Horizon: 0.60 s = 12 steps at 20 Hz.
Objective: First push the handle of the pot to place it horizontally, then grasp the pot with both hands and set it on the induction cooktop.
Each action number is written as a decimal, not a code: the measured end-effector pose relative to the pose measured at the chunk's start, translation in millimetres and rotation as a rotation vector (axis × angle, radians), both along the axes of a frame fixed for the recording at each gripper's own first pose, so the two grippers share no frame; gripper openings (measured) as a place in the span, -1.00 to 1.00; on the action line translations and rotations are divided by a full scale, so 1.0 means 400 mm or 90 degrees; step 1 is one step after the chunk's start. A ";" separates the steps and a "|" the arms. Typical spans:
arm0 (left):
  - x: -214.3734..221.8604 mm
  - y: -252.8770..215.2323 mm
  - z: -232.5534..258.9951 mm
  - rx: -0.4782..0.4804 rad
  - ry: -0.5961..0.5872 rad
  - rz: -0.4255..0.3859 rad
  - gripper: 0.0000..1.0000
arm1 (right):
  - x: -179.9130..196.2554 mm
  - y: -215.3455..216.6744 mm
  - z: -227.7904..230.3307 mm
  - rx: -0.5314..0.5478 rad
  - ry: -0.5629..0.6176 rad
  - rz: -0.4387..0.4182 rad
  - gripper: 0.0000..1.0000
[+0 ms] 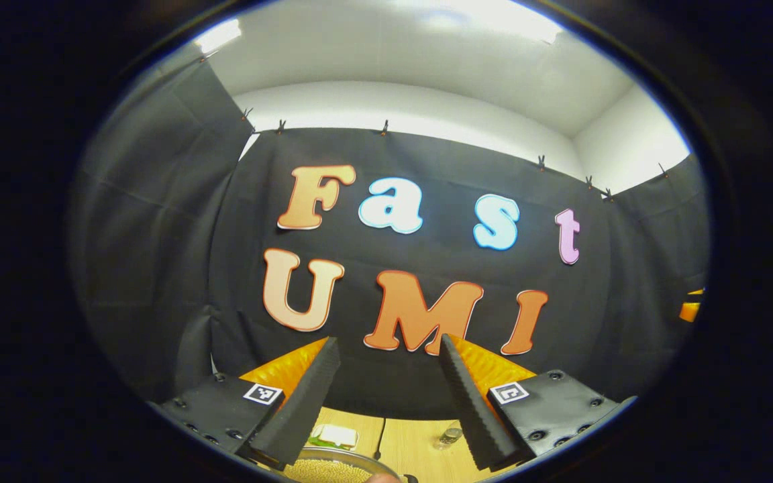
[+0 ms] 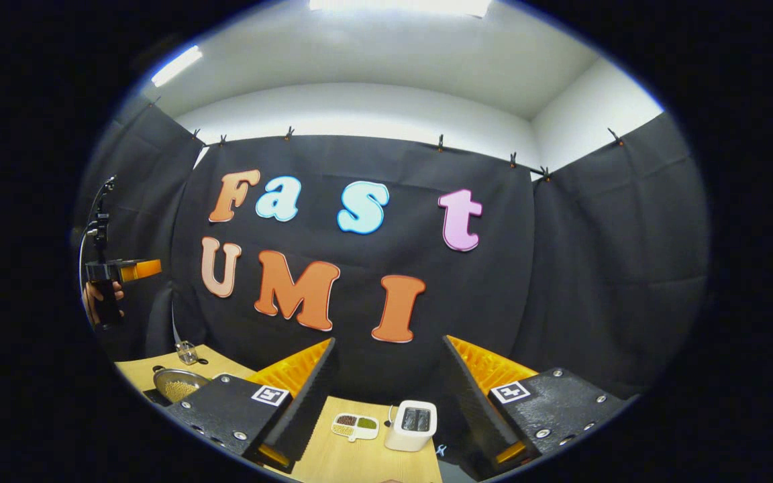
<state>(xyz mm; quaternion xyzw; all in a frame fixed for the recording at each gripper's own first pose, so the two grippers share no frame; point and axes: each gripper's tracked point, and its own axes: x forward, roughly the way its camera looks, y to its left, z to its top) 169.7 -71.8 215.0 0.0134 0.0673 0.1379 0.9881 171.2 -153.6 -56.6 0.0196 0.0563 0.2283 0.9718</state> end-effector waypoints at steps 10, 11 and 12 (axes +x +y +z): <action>-0.001 -0.063 0.272 0.021 -0.124 -0.021 0.94 | 0.046 -0.053 0.144 0.072 -0.038 -0.037 0.89; -0.004 -0.068 0.298 0.024 -0.141 -0.021 0.93 | 0.048 -0.055 0.157 0.072 -0.044 -0.038 0.89; -0.001 -0.067 0.315 0.027 -0.156 -0.022 0.93 | 0.046 -0.055 0.168 0.072 -0.050 -0.036 0.89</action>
